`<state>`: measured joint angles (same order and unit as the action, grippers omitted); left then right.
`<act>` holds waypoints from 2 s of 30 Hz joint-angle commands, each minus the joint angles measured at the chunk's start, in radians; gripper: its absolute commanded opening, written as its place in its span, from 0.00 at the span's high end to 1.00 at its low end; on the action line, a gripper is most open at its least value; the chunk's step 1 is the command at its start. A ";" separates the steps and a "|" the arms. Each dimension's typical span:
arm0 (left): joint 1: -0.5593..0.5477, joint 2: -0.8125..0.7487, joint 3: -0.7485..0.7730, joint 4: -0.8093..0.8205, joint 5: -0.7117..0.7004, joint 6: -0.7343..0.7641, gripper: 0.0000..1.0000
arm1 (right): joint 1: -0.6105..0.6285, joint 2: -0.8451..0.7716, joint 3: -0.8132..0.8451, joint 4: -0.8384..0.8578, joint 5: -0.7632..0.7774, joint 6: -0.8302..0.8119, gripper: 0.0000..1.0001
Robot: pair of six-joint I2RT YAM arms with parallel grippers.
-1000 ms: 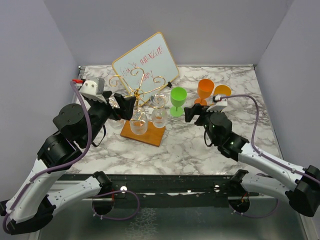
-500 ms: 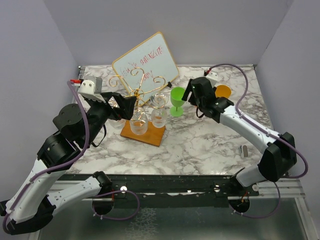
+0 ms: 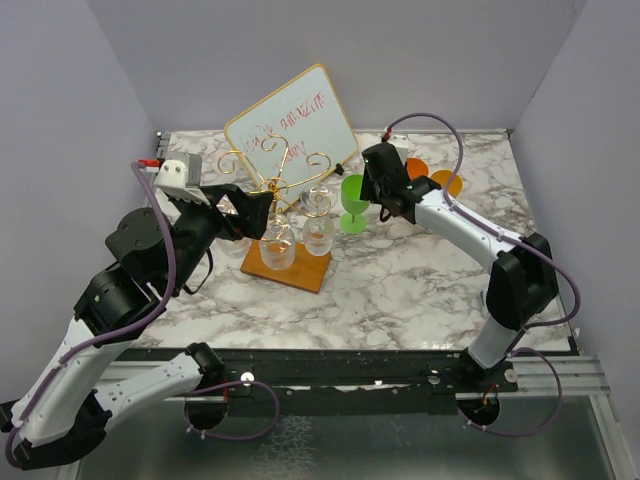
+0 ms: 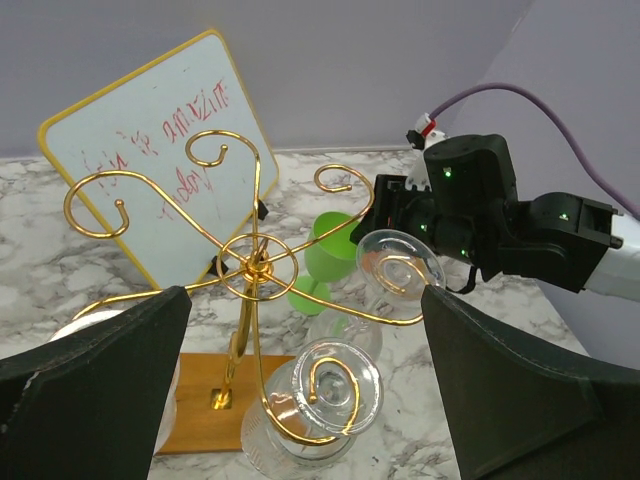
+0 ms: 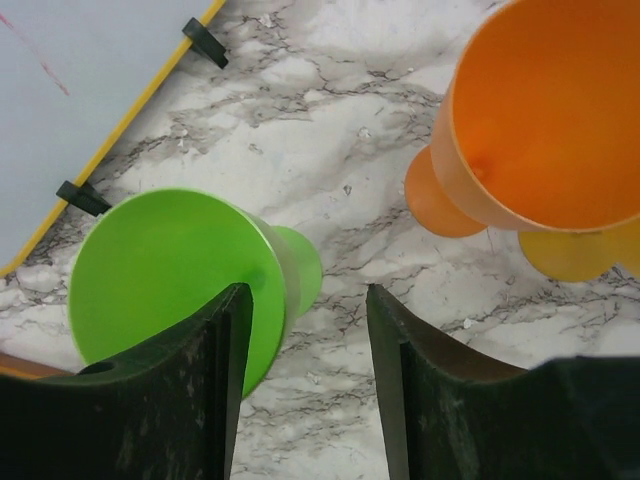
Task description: Place the wine glass upside down on the wine glass rack
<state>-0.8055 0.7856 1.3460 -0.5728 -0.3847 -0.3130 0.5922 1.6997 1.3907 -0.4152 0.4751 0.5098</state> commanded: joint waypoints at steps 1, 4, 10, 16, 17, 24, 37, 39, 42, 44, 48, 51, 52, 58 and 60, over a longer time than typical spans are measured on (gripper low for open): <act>-0.001 0.007 0.000 -0.007 0.010 0.007 0.01 | -0.002 0.047 0.072 -0.059 -0.021 -0.088 0.52; -0.001 0.008 -0.005 -0.007 0.014 0.002 0.01 | -0.002 0.060 0.090 -0.075 -0.036 -0.100 0.64; -0.001 0.010 -0.015 -0.006 0.041 -0.023 0.01 | -0.002 0.069 0.112 -0.088 -0.143 -0.114 0.79; -0.001 0.018 -0.024 -0.002 0.090 -0.081 0.01 | -0.002 0.070 0.106 -0.091 -0.161 -0.112 0.97; 0.000 0.023 -0.020 0.000 0.096 -0.097 0.01 | -0.002 0.063 0.109 -0.089 -0.156 -0.115 0.99; -0.001 0.078 0.035 0.060 0.193 -0.200 0.01 | -0.002 -0.164 -0.003 0.173 -0.059 -0.148 0.99; -0.001 0.194 0.098 0.314 0.248 -0.466 0.01 | -0.002 -0.560 -0.348 0.937 -0.100 -0.194 0.99; 0.000 0.220 0.097 0.369 0.261 -0.529 0.02 | -0.002 -0.591 -0.379 1.020 -0.148 -0.155 0.99; -0.001 0.267 0.105 0.454 0.283 -0.615 0.02 | -0.002 -0.623 -0.431 1.156 -0.232 -0.102 0.99; -0.001 0.304 0.127 0.501 0.290 -0.660 0.01 | -0.001 -0.635 -0.451 1.226 -0.279 -0.071 0.99; -0.001 0.398 0.224 0.544 0.237 -0.732 0.06 | -0.002 -0.653 -0.479 1.319 -0.351 -0.014 0.99; -0.001 0.477 0.293 0.548 0.232 -0.778 0.11 | -0.002 -0.666 -0.492 1.363 -0.373 0.027 0.99; -0.001 0.497 0.299 0.556 0.234 -0.798 0.13 | -0.002 -0.670 -0.497 1.379 -0.381 0.041 0.99; 0.000 0.539 0.230 0.686 0.188 -0.892 0.29 | -0.001 -0.683 -0.506 1.402 -0.400 0.060 0.99; -0.001 0.542 0.203 0.744 0.176 -0.906 0.39 | -0.002 -0.687 -0.511 1.400 -0.404 0.060 0.99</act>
<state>-0.8055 1.3182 1.5955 0.0299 -0.1589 -1.1439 0.5922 1.0336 0.8928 0.9298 0.1120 0.5442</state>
